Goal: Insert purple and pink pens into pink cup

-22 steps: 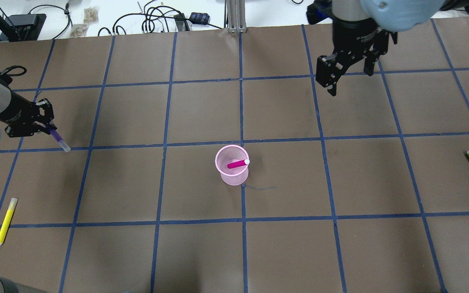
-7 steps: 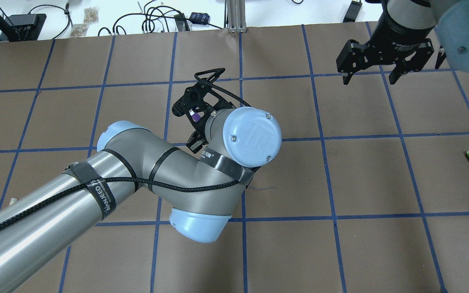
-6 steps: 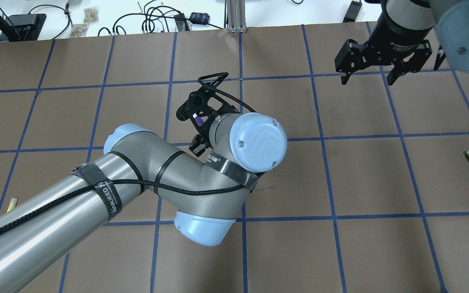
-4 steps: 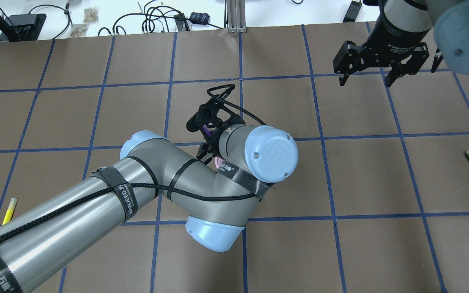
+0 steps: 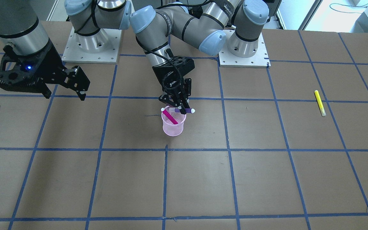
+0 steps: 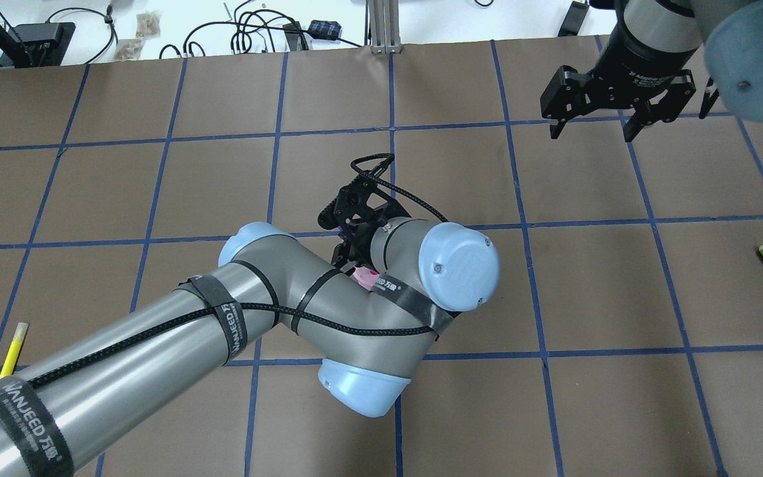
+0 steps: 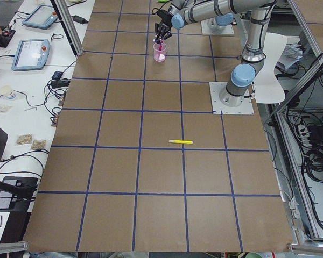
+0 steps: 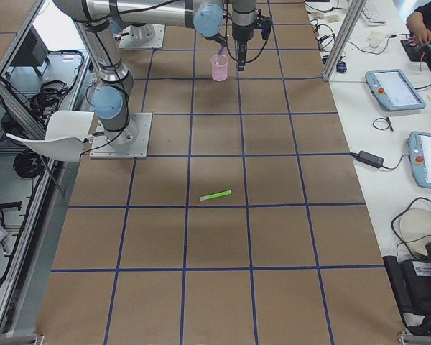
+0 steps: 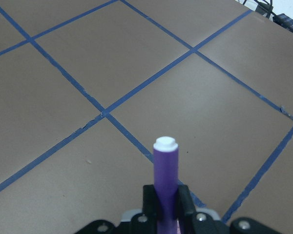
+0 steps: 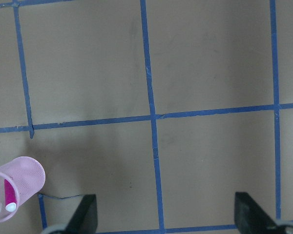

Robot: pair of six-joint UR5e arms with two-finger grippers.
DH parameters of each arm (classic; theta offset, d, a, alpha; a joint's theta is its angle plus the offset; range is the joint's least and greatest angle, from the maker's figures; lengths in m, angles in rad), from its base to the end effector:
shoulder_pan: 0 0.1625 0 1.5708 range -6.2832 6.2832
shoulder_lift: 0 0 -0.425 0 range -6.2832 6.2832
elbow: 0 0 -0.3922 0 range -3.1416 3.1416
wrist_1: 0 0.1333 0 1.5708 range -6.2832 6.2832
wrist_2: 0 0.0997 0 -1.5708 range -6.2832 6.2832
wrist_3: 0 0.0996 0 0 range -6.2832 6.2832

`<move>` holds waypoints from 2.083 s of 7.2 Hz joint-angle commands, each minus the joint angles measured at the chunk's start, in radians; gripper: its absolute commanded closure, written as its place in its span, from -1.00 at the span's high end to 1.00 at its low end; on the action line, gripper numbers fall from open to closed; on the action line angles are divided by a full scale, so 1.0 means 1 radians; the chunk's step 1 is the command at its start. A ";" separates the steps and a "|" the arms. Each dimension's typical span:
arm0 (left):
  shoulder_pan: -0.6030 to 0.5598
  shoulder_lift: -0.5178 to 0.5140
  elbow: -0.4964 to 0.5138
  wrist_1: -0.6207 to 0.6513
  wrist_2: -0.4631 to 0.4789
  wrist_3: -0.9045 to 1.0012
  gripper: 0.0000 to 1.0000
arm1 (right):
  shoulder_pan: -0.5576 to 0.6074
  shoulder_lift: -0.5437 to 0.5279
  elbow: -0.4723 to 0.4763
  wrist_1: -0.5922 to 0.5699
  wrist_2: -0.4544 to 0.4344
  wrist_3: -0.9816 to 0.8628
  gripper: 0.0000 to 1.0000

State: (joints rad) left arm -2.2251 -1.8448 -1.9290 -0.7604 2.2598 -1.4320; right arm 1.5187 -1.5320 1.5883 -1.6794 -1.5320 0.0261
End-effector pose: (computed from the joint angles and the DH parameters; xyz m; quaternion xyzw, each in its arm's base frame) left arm -0.3861 -0.3884 0.2819 -0.3832 0.8561 -0.3328 0.0970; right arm 0.1103 -0.5193 0.4709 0.0386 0.9987 -0.0264 0.0190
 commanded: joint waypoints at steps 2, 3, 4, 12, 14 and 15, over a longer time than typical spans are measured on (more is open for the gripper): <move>0.005 -0.002 -0.001 -0.002 0.046 0.001 -1.00 | 0.000 0.001 -0.002 0.000 0.003 0.000 1.00; 0.005 -0.004 -0.001 -0.002 0.046 -0.005 -1.00 | 0.000 0.001 -0.002 -0.002 0.003 0.000 1.00; 0.004 -0.022 -0.002 -0.002 0.046 -0.011 -1.00 | 0.000 0.001 -0.001 -0.002 0.003 0.000 1.00; 0.001 -0.053 -0.005 -0.008 0.029 -0.027 1.00 | 0.000 0.001 0.002 0.052 -0.016 0.043 1.00; 0.001 -0.051 -0.004 -0.008 0.027 -0.027 1.00 | 0.001 0.001 0.002 0.050 -0.017 0.043 1.00; 0.010 -0.031 0.001 -0.001 0.024 -0.010 1.00 | 0.000 0.000 0.002 0.050 -0.019 0.043 1.00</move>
State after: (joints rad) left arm -2.2220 -1.8908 -1.9315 -0.7665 2.2866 -1.4544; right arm 1.5191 -1.5312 1.5909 -1.6290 -1.5487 0.0694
